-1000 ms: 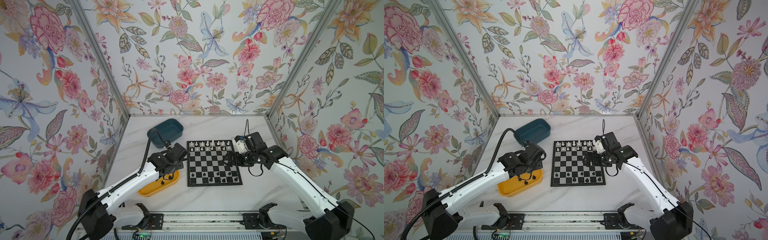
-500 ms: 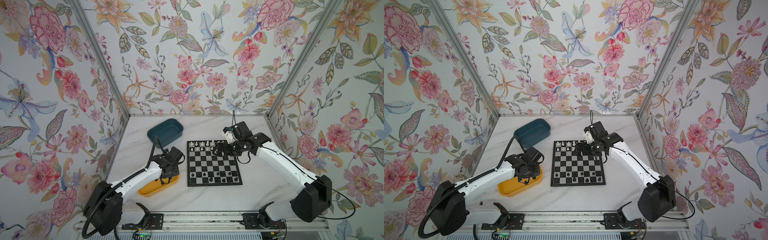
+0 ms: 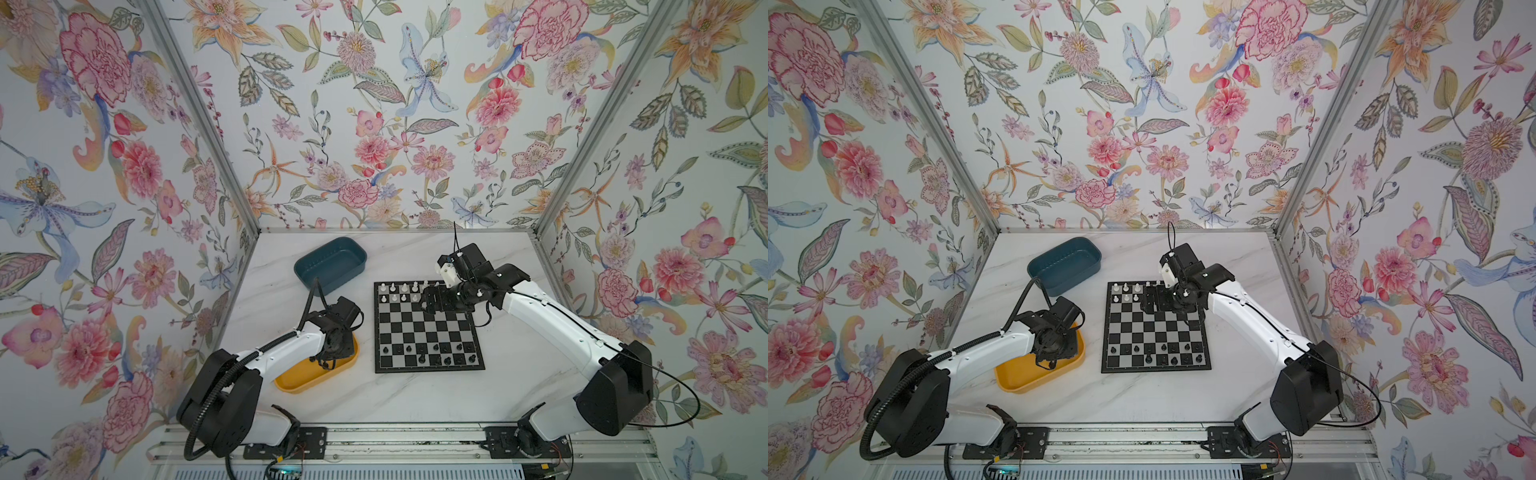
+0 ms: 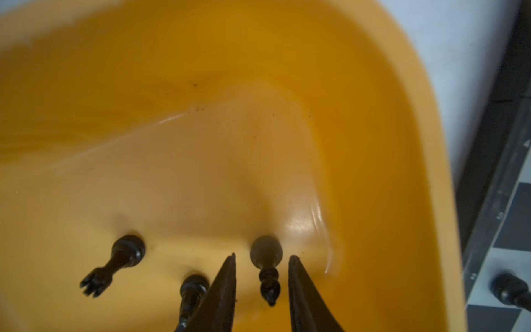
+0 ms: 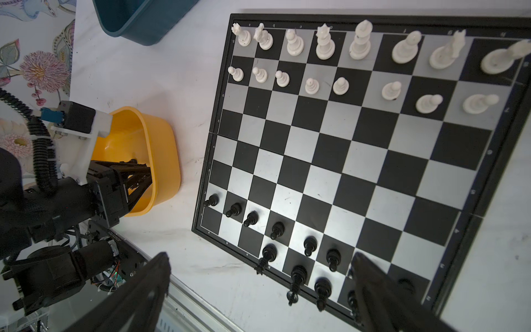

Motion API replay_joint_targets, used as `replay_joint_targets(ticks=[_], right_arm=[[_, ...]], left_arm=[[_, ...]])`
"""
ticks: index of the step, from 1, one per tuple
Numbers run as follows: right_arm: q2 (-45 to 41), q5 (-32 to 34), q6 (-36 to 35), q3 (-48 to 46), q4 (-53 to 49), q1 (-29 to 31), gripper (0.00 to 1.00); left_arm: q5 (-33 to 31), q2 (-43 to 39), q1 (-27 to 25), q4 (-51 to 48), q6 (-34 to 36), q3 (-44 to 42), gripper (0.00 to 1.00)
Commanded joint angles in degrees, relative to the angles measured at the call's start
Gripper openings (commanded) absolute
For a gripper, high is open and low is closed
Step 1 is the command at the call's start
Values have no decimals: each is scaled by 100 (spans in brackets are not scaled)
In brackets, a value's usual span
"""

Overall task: Set up the chess pieces on the board
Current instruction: 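Lower the left gripper into the tub and close on a black piece, then lift the black piece and carry it with the left gripper to the board's nearest row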

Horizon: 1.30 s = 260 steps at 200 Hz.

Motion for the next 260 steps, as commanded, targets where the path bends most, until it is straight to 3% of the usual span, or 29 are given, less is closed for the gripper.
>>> replay_joint_targets(ticks=[1,93,209,260], right_arm=[[43,170,109,158,-84,45,99],[-70,242,118,65,-148,62,99],[-703,165,231,-648,68,63,99],[-1515,158,339,-1441,144,63,99]], left_arm=[[87,120,82,117,250,-18,32],[95,157,100,96,271,8,7],[17,-224,60,-920,383,1070,6],[-86,-457,-478,-1264,-64,1305,7]])
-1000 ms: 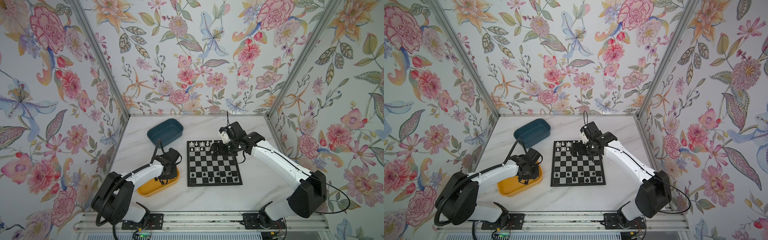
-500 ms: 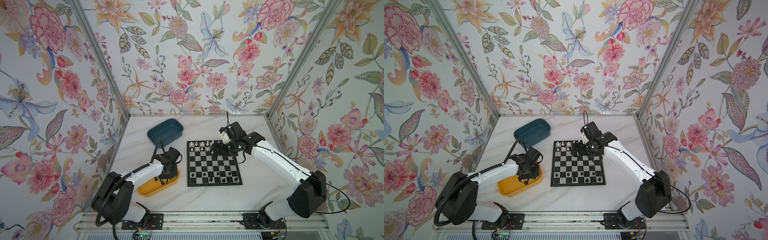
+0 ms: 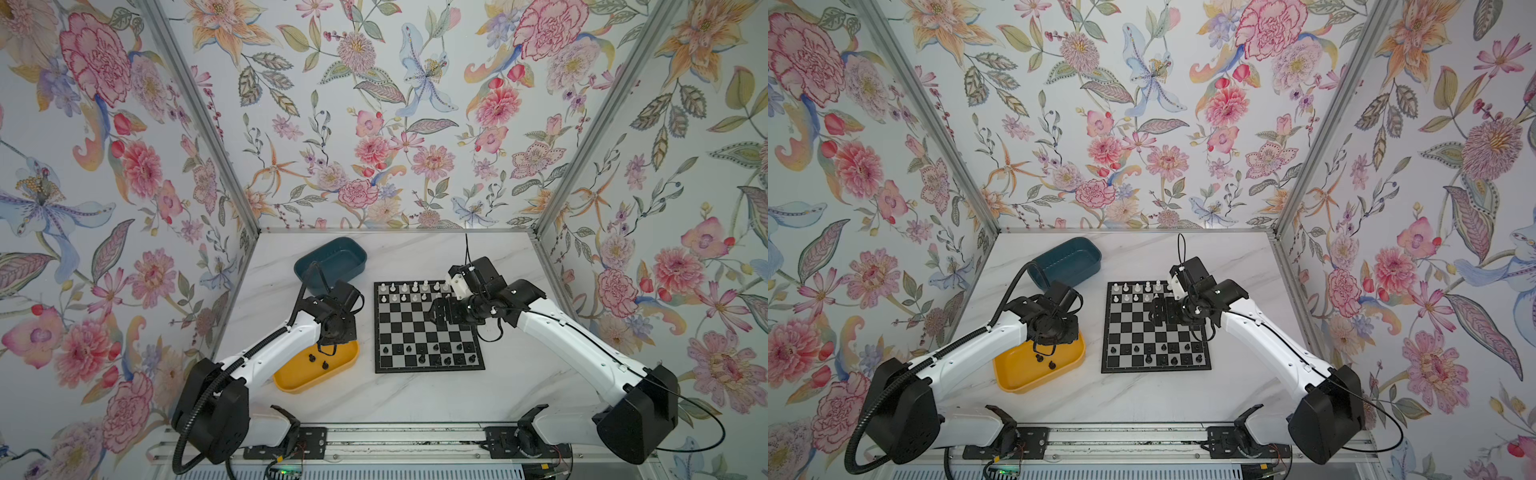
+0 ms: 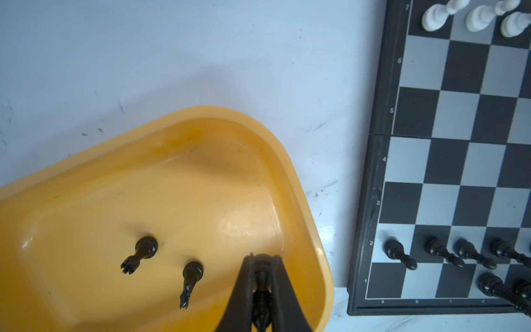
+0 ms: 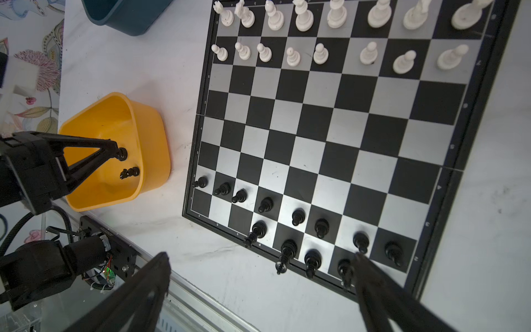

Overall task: Set up the chess pieces on the board
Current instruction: 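Lift the black piece and carry it with the left gripper to the board's nearest row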

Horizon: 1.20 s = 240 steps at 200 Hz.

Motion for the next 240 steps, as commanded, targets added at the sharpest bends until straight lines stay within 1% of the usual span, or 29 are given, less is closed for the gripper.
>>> replay_joint_targets(ticks=[1,42,82,116,147,172,176,196,240], right_arm=[[-397,-1,121,-314,50,52,99],[-1142,-35,173,-876,5,43,99],[-1759,-45,167,-1243,-215,34,99],[-2066,-37,130,-1338,-393,21,99],[-2264,55,103,-1287,-564,9,99],[-2392,120,102,-1267,-699,-1,99],[-2413,129,101,-1267,-710,-8,99],[-2523,166,111,-1276,-789,-36,99],[-2709,193,157,-1353,-891,-121,99]], left_arm=[[-160,-138,-332,-367,-290,219,7],[-368,-62,-1235,-537,-912,484,7],[-498,125,-2107,-385,-1540,578,7],[-483,574,-2671,-118,-1736,720,7],[-487,960,-2853,95,-1699,875,8],[-505,1163,-2855,213,-1551,1044,9],[-508,1377,-2854,210,-1525,1098,9],[-504,1675,-2855,191,-1353,1310,8],[-442,2101,-2855,229,-1117,1567,9]])
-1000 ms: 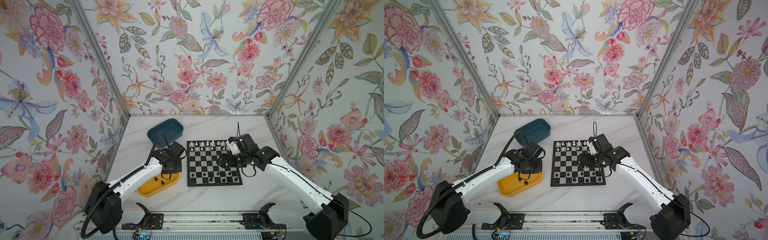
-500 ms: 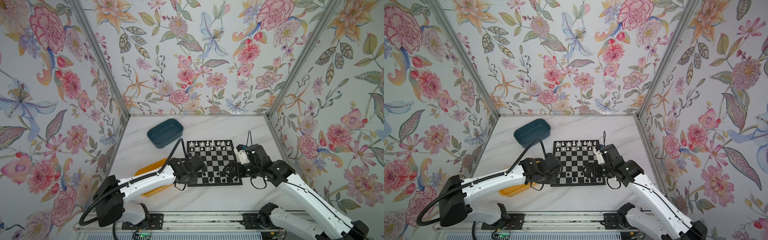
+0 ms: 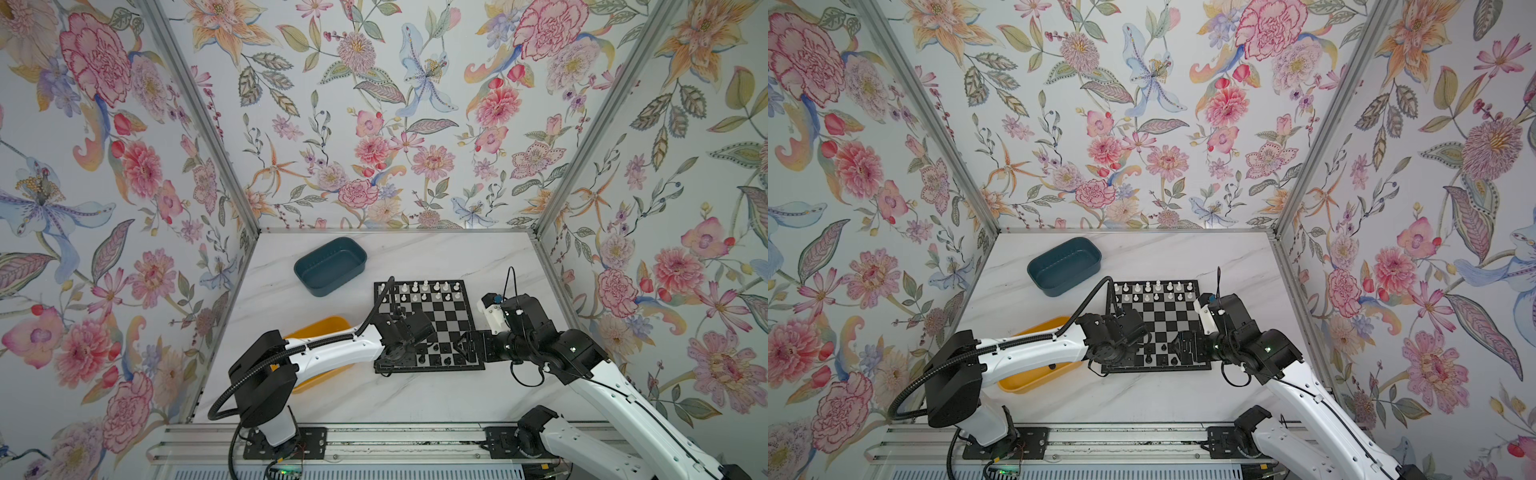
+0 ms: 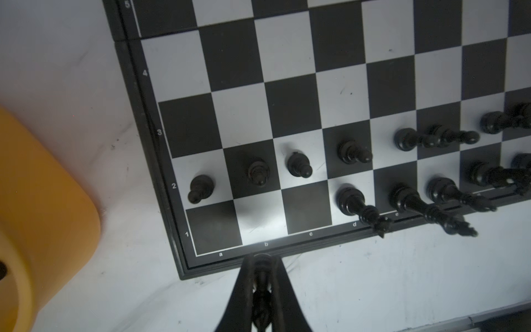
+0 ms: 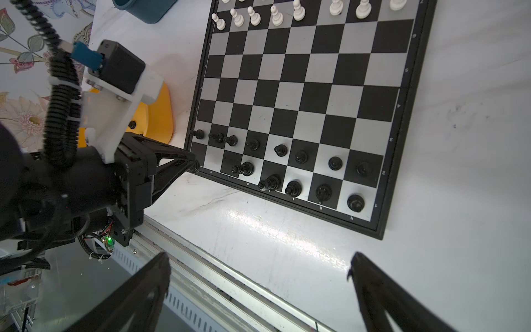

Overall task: Set up the chess pieces on the board
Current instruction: 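Lift the black piece and carry it with the left gripper to the board's nearest row, then lower the piece onto a nearest-row square and open the left gripper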

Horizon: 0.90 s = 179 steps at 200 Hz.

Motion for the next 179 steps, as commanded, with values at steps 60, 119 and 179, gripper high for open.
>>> replay_joint_targets(ticks=[60,119,179], right_arm=[[-237,50,37,-171,-272,-192,99],[-347,4,52,-267,-337,-280,99],[-393,-31,3,-263,-442,-375,99]], left_arm=[[-42,454,-49,31,342,482,10],[62,597,-112,181,333,458,12],[41,851,-118,203,446,679,13]])
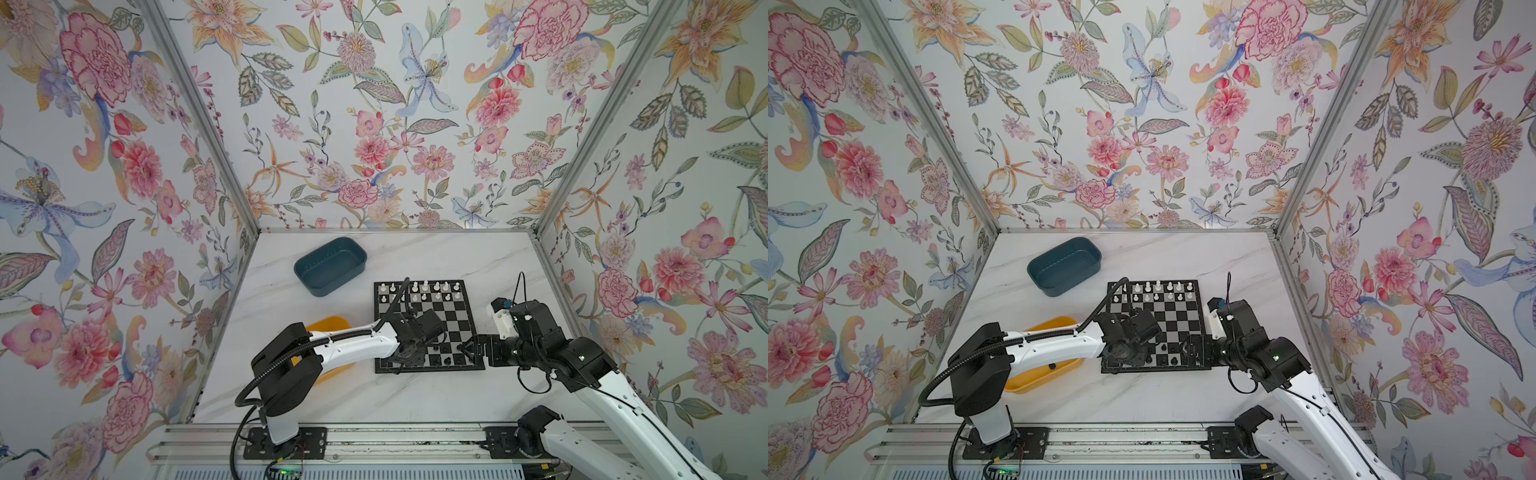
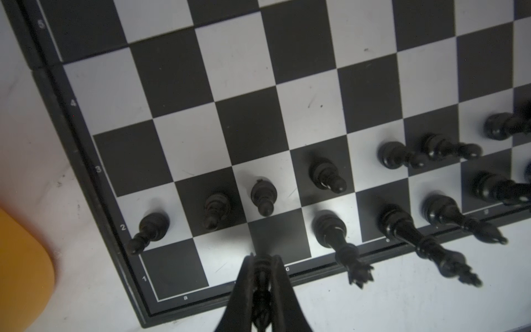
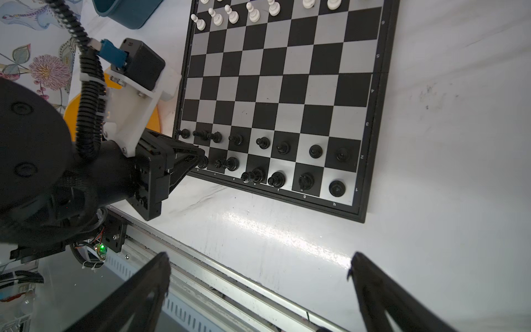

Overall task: Set up the chess pieces on the board
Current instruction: 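Lower the piece onto a nearest-row square and open the left gripper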

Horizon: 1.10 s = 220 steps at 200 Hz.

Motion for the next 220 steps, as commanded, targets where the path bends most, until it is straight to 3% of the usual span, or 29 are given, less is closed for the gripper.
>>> replay_joint_targets(ticks=[1,55,220], right_arm=[[-56,-44,1,-32,-213,-63,99],[-188,-97,-8,-65,-318,-179,99],[-297,-154,-8,-82,-383,-234,99]], left_arm=[[-23,179,-62,-34,158,263,13],[14,394,-60,-143,269,520,14],[90,366,-106,-8,153,193,17]])
